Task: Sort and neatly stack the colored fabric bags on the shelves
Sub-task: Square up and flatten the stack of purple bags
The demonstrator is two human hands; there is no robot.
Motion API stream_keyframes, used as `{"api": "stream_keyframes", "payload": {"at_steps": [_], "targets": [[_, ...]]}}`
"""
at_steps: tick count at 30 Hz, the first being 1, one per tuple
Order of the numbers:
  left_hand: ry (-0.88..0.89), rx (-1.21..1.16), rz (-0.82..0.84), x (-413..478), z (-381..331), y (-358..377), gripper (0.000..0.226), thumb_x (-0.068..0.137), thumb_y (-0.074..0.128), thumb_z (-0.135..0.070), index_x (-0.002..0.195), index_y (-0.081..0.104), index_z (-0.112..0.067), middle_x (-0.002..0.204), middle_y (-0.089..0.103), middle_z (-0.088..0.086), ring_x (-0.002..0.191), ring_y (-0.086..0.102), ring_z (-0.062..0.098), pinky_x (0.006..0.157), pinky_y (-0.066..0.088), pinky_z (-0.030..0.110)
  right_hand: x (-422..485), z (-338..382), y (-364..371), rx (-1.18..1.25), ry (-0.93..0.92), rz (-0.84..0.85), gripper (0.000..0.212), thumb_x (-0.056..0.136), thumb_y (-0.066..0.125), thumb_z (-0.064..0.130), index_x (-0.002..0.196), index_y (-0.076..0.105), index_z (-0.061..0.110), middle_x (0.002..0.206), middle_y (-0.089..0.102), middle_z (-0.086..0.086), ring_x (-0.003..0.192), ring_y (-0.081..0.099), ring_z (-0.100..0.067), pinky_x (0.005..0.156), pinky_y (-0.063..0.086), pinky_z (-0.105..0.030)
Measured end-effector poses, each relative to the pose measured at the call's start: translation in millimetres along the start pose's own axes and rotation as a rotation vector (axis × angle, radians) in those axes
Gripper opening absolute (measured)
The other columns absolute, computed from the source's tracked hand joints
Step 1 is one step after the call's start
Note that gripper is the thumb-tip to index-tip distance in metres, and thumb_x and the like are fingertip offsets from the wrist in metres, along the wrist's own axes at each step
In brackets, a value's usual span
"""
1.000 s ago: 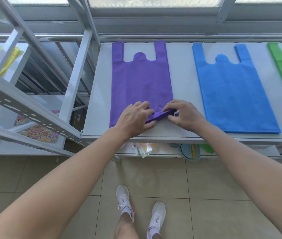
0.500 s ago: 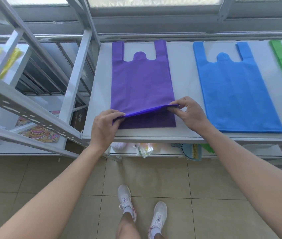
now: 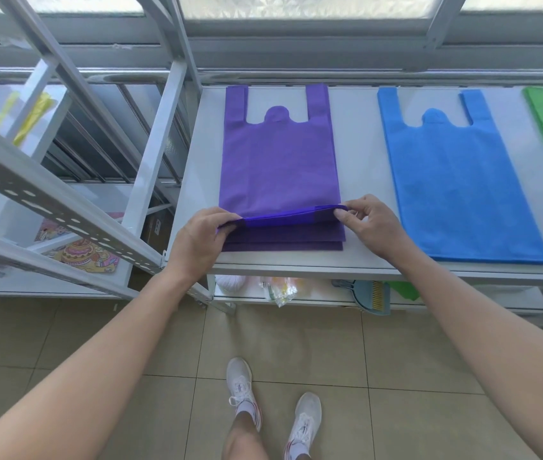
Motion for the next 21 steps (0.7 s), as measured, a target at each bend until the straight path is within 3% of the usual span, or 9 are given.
{"api": "stream_keyframes", "payload": {"at_steps": [3, 5, 8, 11, 13, 16, 18, 21], "targets": [[-0.135, -0.020, -0.149, -8, 5, -10, 0.025, 0.092, 0.078, -0.024, 0.116, 0.073, -0.020, 0.107, 0.064, -0.003, 0.094, 0.063, 0.016, 0.087, 0.054, 0.033, -8, -4, 0, 0.109, 0.035, 0.034, 0.013, 0.102, 0.065, 0.030, 0.107, 0.077, 0.025, 0.065, 0.064, 0.013, 0.060, 0.056, -0.003, 0.068, 0.043, -0.021], [-0.392, -0.149, -0.185, -16, 17, -12, 0.037, 0.089, 0.081, -0.032, 0.120, 0.062, -0.022, 0.104, 0.061, -0.003, 0.081, 0.066, 0.013, 0.072, 0.055, 0.029, -16, -4, 1, 0.183, 0.061, 0.078, 0.018, 0.102, 0.063, 0.022, 0.113, 0.077, 0.024, 0.078, 0.074, 0.003, 0.066, 0.066, -0.014, 0.065, 0.048, -0.027], [-0.746, -0.624, -0.141, -29, 28, 6, 0.034, 0.097, 0.068, -0.016, 0.124, 0.047, -0.018, 0.102, 0.074, 0.009, 0.073, 0.077, 0.017, 0.055, 0.056, 0.032, -23, -6, 2, 0.338, 0.149, 0.078, 0.032, 0.100, 0.050, 0.008, 0.115, 0.077, 0.019, 0.107, 0.071, -0.003, 0.082, 0.075, -0.023, 0.056, 0.053, -0.028], [-0.915, -1.087, -0.191, -29, 31, 15, 0.023, 0.105, 0.043, -0.009, 0.128, 0.045, -0.009, 0.102, 0.071, 0.016, 0.074, 0.075, 0.026, 0.053, 0.061, 0.037, -18, -14, 4, 0.423, 0.267, 0.009, 0.021, 0.101, 0.058, 0.023, 0.116, 0.071, 0.017, 0.107, 0.074, -0.011, 0.081, 0.075, -0.022, 0.057, 0.057, -0.032], [-0.909, -1.109, -0.172, -21, 37, 14, 0.023, 0.106, 0.048, -0.017, 0.127, 0.045, -0.009, 0.106, 0.068, 0.018, 0.078, 0.074, 0.028, 0.061, 0.063, 0.042, -12, -24, 9, 0.509, 0.401, -0.009, 0.027, 0.098, 0.068, 0.028, 0.120, 0.062, 0.015, 0.105, 0.073, -0.011, 0.076, 0.074, -0.017, 0.065, 0.060, -0.033], [-0.696, -0.648, -0.037, 0, 39, 4, 0.039, 0.093, 0.069, -0.020, 0.126, 0.047, -0.020, 0.104, 0.075, 0.007, 0.091, 0.074, 0.026, 0.076, 0.062, 0.043, -3, -33, 12, 0.511, 0.507, -0.013, 0.035, 0.092, 0.078, 0.016, 0.120, 0.058, 0.009, 0.110, 0.068, -0.012, 0.079, 0.071, -0.018, 0.070, 0.061, -0.031], [-0.497, -0.397, 0.043, 15, 27, 0, 0.043, 0.091, 0.071, -0.017, 0.125, 0.047, -0.024, 0.099, 0.072, -0.001, 0.084, 0.070, 0.020, 0.074, 0.056, 0.032, 3, -34, 14, 0.446, 0.533, 0.018, 0.033, 0.089, 0.080, 0.012, 0.116, 0.063, 0.006, 0.106, 0.070, -0.012, 0.081, 0.070, -0.018, 0.071, 0.061, -0.029], [-0.341, -0.285, 0.085, 30, 20, -2, 0.037, 0.092, 0.068, -0.012, 0.119, 0.051, -0.029, 0.107, 0.064, 0.001, 0.077, 0.062, 0.017, 0.073, 0.051, 0.029, 10, -29, 14, 0.369, 0.517, 0.027, 0.030, 0.086, 0.082, 0.012, 0.112, 0.068, 0.007, 0.105, 0.076, -0.010, 0.084, 0.074, -0.018, 0.069, 0.059, -0.027]]}}
Point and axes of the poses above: each hand's wrist, its own x-axis towards the middle knuckle, its own y-axis out of the palm, z = x × y, the point moved 7 cm from there along x, towards the middle knuckle
